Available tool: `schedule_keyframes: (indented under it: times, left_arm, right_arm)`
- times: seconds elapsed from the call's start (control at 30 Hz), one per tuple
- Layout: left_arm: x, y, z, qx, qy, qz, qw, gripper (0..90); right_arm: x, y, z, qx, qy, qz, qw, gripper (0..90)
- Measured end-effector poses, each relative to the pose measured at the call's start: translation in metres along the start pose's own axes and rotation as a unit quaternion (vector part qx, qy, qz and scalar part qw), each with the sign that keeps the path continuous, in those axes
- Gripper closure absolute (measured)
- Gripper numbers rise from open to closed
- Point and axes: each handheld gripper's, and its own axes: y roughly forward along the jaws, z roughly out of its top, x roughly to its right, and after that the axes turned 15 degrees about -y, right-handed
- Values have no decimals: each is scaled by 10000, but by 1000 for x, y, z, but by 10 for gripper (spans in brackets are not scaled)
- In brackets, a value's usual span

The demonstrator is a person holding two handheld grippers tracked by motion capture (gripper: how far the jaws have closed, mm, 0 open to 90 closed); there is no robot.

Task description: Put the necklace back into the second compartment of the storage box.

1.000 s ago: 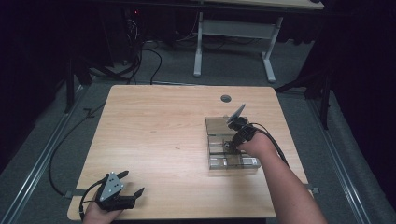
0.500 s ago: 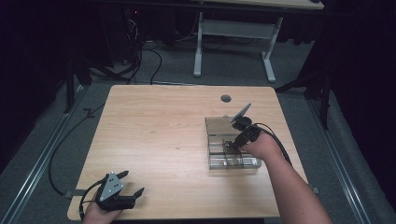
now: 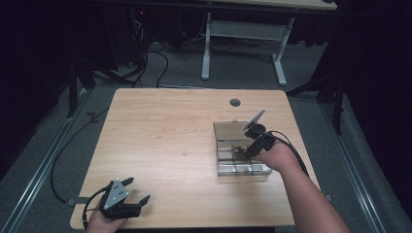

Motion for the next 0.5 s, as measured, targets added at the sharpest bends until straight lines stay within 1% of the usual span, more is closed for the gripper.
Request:
schedule_keyframes:
  times: [0.07,0.1,0.13,0.17,0.23,0.27,0.33,0.4,0.43,0.47,0.5]
  left_arm:
    - [0,0,0,13,-10,3,10000,158]
    - [0,0,0,15,-6,3,10000,158]
    - [0,0,0,15,-4,1,10000,159]
    - [0,0,0,2,-5,2,10000,159]
    - [0,0,0,-4,2,6,10000,158]
    - [0,0,0,1,10,8,10000,158]
    - [0,0,0,1,6,7,10000,158]
    - [0,0,0,23,-23,-2,10000,158]
    - [0,0,0,25,-20,-3,10000,158]
    - [0,0,0,19,-7,3,10000,158]
    - [0,0,0,21,-17,3,10000,158]
  right_arm:
    - [-2,0,-4,-25,49,-7,10000,573]
    - [-2,0,-5,-21,13,2,10000,568]
    - [-3,0,-7,-23,76,31,10000,565]
    - [-3,0,-9,-8,10,36,10000,562]
    - [-4,0,-13,-28,75,49,10000,564]
    - [-4,0,-15,-73,66,47,9999,567]
    - [-6,-1,-18,-53,70,91,9999,566]
    - [-7,-1,-23,-52,122,125,9998,561]
    - [-8,-1,-25,-63,113,102,9999,559]
    - [-8,-2,-27,-65,157,120,9998,561]
    - [-8,-1,-30,-45,143,128,9998,563]
